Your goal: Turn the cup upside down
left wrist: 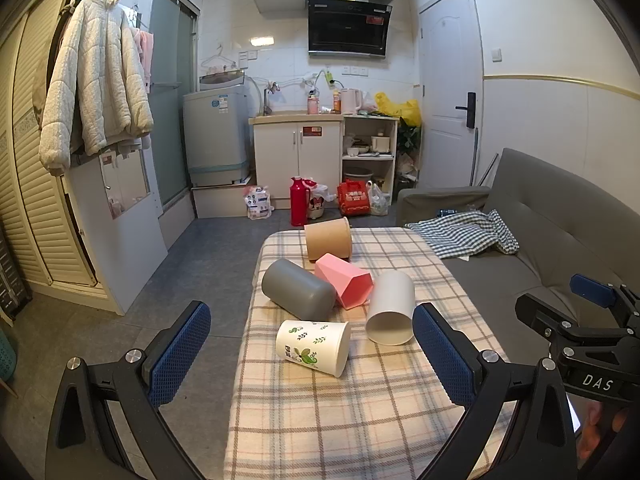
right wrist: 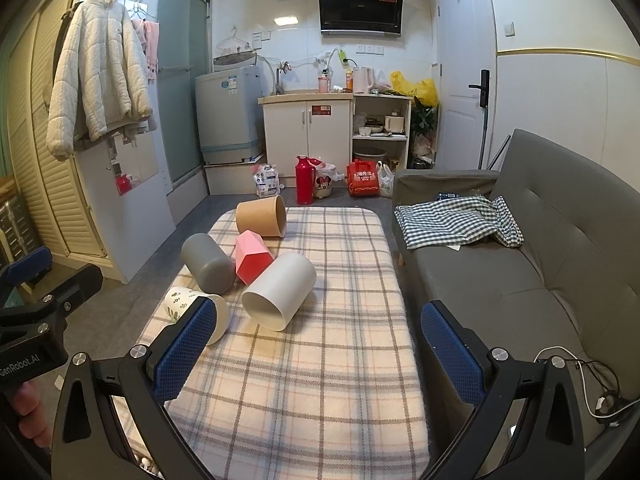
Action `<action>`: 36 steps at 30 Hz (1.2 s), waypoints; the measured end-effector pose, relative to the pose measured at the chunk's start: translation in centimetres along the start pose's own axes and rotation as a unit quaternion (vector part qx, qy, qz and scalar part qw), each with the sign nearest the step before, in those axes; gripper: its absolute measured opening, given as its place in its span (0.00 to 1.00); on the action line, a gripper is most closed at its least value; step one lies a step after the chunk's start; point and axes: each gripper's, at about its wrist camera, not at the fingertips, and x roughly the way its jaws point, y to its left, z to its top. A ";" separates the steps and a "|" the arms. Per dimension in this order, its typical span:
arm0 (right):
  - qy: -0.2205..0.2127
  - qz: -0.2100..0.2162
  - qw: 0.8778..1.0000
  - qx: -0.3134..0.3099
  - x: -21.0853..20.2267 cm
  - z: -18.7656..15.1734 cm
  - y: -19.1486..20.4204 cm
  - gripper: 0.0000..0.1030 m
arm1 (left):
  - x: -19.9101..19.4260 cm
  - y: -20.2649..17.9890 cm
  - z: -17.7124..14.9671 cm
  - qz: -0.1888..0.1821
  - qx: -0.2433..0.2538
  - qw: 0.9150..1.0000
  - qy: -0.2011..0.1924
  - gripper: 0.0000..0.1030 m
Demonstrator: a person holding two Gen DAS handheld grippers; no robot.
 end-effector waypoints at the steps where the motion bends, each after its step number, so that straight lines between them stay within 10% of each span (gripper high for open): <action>1: 0.001 0.001 1.000 0.000 0.0 -0.1 0.1 1.00 | 0.0 0.0 0.0 -0.001 0.000 1.000 0.000 1.00; 36: 0.050 0.002 0.999 0.000 2.2 0.6 1.1 1.00 | 2.6 1.5 -0.4 0.004 -0.010 1.000 0.025 1.00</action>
